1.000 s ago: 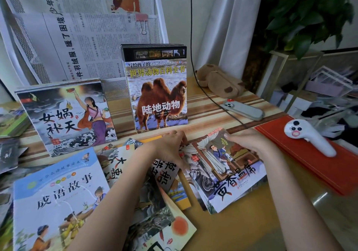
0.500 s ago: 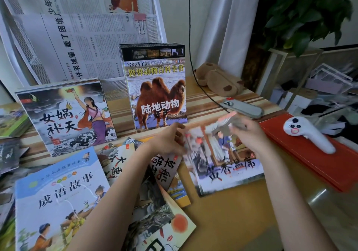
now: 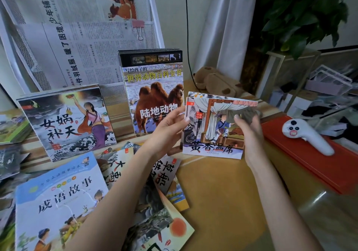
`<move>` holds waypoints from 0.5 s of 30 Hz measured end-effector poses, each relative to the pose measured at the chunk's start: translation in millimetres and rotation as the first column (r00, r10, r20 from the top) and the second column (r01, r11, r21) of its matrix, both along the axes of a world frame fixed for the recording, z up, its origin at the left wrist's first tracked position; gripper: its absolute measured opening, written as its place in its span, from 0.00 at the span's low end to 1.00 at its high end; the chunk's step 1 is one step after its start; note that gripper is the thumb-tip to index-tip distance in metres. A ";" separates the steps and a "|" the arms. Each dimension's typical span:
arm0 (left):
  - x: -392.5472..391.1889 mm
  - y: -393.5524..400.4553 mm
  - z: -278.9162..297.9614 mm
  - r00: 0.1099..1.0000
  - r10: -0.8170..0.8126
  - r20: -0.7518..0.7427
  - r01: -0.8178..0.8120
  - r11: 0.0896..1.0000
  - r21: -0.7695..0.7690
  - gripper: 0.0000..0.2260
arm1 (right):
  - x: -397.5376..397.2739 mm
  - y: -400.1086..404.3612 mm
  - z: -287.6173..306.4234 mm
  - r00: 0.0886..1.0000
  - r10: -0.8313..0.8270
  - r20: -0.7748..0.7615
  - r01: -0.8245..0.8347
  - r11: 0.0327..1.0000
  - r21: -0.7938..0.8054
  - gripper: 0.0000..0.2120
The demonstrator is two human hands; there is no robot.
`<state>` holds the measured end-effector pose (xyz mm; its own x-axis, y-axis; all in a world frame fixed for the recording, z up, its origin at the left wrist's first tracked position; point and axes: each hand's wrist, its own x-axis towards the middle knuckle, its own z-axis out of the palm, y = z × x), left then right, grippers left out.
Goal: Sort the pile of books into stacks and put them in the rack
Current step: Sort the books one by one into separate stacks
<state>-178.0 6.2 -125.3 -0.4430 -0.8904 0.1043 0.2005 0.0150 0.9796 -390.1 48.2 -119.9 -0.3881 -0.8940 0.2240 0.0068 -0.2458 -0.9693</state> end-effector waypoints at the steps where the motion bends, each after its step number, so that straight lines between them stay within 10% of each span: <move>1: -2.9 1.7 -0.1 1.000 -0.009 0.022 0.009 1.000 -0.011 0.21 | 2.0 0.7 -1.8 1.000 0.005 -0.004 -0.005 1.000 0.017 0.10; 15: -6.9 0.9 -6.5 0.932 0.321 0.167 -0.309 0.947 -0.089 0.16 | 36.5 -10.5 -25.2 0.969 0.000 -0.248 0.011 0.999 0.041 0.28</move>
